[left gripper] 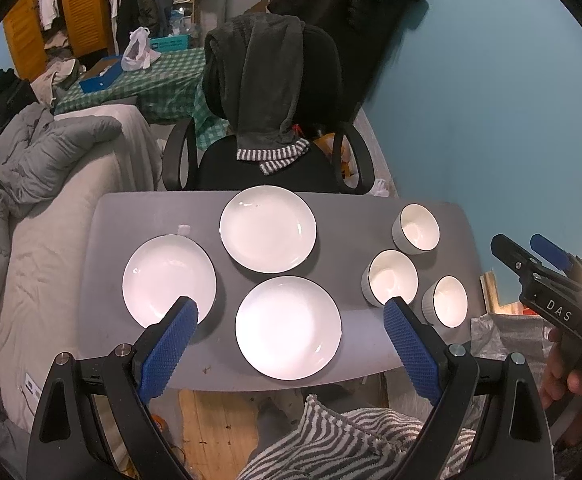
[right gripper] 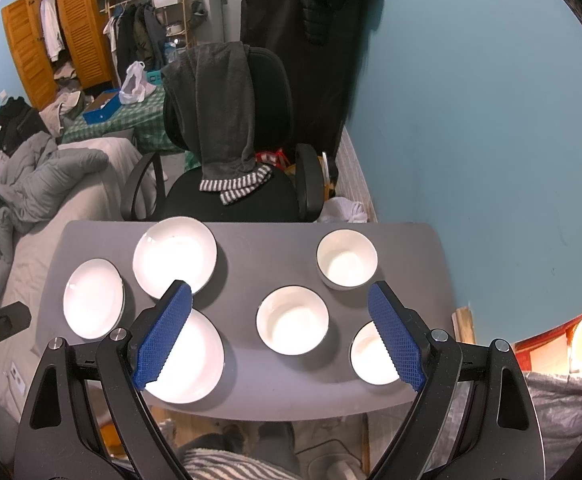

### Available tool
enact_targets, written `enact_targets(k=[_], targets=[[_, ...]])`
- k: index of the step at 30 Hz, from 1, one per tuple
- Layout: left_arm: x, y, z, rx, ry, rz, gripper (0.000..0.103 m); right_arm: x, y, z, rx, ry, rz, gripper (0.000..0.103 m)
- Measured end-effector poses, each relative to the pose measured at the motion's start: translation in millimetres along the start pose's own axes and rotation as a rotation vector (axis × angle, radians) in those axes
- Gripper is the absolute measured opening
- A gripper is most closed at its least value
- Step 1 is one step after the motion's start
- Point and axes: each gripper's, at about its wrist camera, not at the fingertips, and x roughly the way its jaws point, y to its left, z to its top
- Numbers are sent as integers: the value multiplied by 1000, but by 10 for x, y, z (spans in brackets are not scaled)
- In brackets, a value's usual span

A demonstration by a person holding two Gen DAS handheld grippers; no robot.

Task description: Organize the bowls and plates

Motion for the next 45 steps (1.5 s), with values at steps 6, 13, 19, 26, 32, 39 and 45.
enact_targets(k=[6,13,19,26,32,39,45], targets=[[9,4,-22,5,-2,-3,95,18,12,-16,3,1,2,88],[17,-6,-3,6,1,-1,95,32,21,-18,1,3,7,88],[23,-5,-3,-1,3,0,95,21,18,-18,-1,4,9,88],[34,5,-6,-4,6,1,95,2,56,-33,-12,4,12,88],[36,9,-11,-7,6,2,95,5,60,-25,-13,8,13,88],[31,18,-19,-7,6,3,95,-4,68,-30,-14,8,14,88],[31,24,-19,-5,6,3,95,7,58,-17,-13,10,14,88]])
